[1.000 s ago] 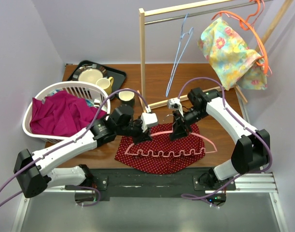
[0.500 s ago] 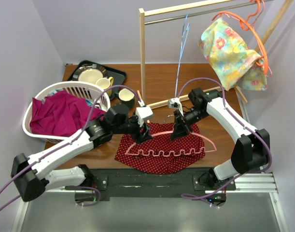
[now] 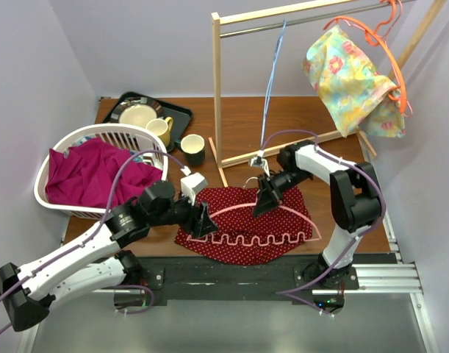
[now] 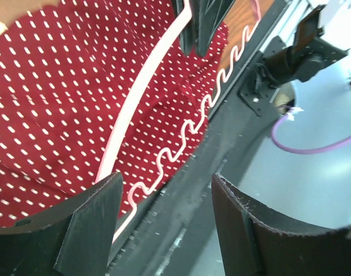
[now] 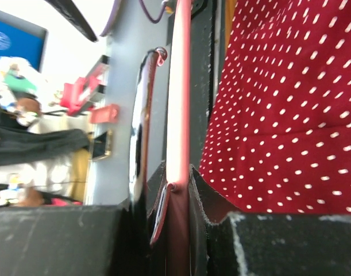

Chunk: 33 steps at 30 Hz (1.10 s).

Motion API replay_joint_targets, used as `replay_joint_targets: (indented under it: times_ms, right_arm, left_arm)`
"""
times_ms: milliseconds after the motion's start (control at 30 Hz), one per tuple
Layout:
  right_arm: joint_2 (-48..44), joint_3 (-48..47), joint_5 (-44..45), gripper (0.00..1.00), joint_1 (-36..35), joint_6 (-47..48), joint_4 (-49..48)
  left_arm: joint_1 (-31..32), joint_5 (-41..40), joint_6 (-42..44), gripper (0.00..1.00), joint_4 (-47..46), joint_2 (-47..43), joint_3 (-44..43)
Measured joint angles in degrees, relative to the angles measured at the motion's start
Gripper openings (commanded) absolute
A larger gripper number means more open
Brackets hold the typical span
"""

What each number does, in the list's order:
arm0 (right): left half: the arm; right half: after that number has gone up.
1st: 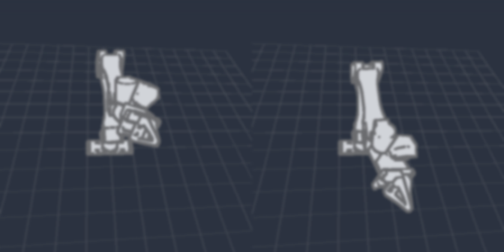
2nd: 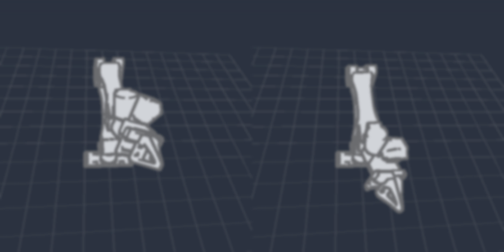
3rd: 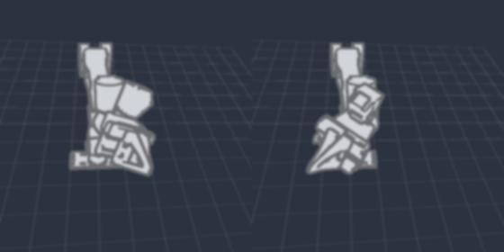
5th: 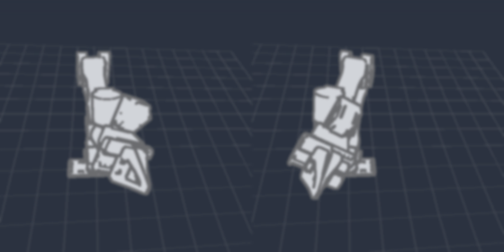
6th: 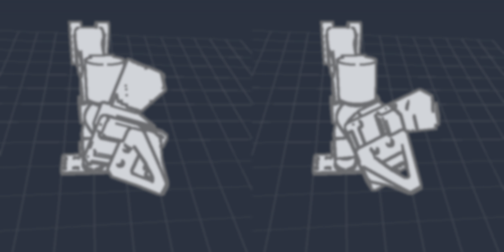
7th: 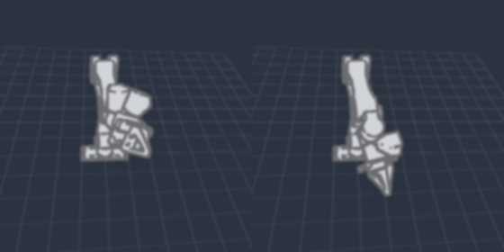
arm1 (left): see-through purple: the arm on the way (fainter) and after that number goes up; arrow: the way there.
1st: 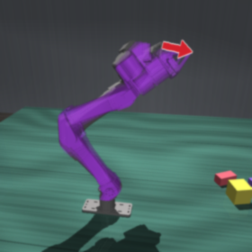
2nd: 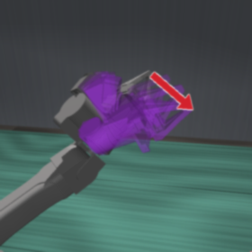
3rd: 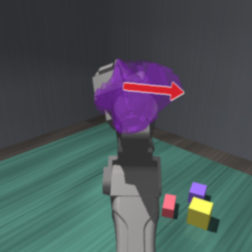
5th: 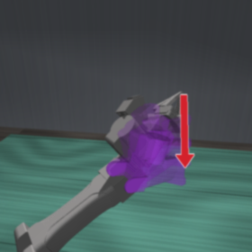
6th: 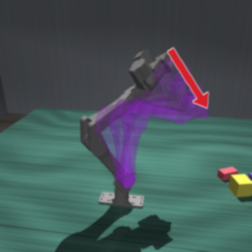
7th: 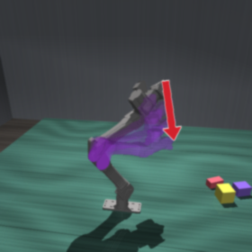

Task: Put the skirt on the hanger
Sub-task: Pass the hanger from the left arm to the right, then place skirt on hanger

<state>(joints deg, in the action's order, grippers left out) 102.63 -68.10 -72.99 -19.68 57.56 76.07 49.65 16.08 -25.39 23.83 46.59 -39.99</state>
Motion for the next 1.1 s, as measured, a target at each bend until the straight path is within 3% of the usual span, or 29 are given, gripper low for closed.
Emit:
replay_joint_targets:
  times_ms: [167, 533, 867, 1100]
  right_arm:
    - [2.32, 4.92, -2.69, 0.0, -1.57, 1.53, 0.07]
    - [14.08, 2.51, -4.5, 0.0, -5.25, 8.24, 0.61]
    - [14.69, -0.59, -2.4, 0.0, -5.51, 8.52, 0.76]
    - [11.23, -0.33, -3.04, 0.0, -5.86, 9.38, 1.01]
  left_arm:
    - [0.81, 0.26, -6.38, 0.68, -0.79, -3.19, 2.71]
    - [4.63, -6.99, -17.2, 0.68, -6.03, 0.87, 10.21]
    - [8.41, -14.8, -21.59, 0.69, -7.43, 3.26, 10.25]
    - [10.27, -17.42, -21.03, 0.7, -6.1, -1.84, 10.12]
